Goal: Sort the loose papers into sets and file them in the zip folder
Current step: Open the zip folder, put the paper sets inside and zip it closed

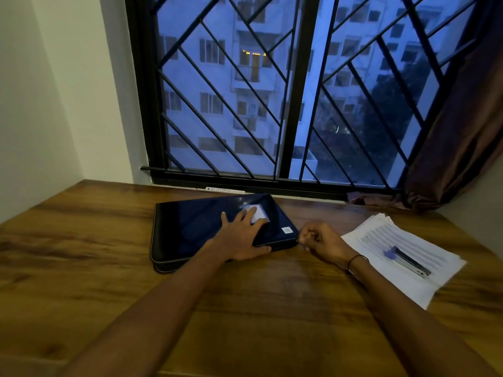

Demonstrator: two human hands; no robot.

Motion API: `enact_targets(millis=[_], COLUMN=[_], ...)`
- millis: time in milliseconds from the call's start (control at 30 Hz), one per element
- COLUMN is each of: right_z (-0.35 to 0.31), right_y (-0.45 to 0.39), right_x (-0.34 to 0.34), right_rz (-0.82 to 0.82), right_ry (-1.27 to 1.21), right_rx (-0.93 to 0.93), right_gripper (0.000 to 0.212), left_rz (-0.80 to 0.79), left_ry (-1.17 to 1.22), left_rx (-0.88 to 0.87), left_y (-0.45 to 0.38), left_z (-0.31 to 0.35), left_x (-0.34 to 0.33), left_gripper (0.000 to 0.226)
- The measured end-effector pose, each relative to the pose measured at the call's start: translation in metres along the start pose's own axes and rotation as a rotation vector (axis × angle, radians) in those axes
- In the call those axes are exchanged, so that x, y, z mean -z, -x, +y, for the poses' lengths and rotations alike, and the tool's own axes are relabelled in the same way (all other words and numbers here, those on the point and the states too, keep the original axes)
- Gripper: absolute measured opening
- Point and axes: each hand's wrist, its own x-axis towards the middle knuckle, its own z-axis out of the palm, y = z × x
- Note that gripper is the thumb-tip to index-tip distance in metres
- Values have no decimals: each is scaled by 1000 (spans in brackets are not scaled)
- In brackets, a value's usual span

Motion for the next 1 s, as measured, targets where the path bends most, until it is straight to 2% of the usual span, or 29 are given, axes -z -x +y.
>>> enact_targets(millis=[100, 167, 333, 433, 567, 767, 900, 1000], right_z=[-14, -17, -13, -15, -10, -2, 7, 12], right_y=[1, 0, -16, -40, -77, -119, -137, -142], right_x=[-4, -5, -8, -17, -32, -33, -25, -26], right_rz=[-117, -112, 68, 146, 243, 307, 389, 388], right_ry=[-43, -7, 146, 314, 408, 542, 558, 548], right_rx=[25, 12, 20, 75, 83, 0, -122, -157], right_gripper=[8, 8, 12, 18, 31, 11, 10, 13], left_rz=[9, 17, 61, 72, 72, 7, -58, -49], left_ry=[-69, -113, -204, -238, -257, -225, -217, -233], left_rx=[3, -6, -102, -175, -229, -258, -268, -270], left_y=[-1, -2, 8, 15, 32, 44, 46, 45], left_z=[16, 24, 17, 11, 7, 0, -10, -12], left_x=[-3, -6, 3, 16, 32, 43, 48, 53], left_gripper=[93, 86, 74, 71, 68, 67, 67, 65])
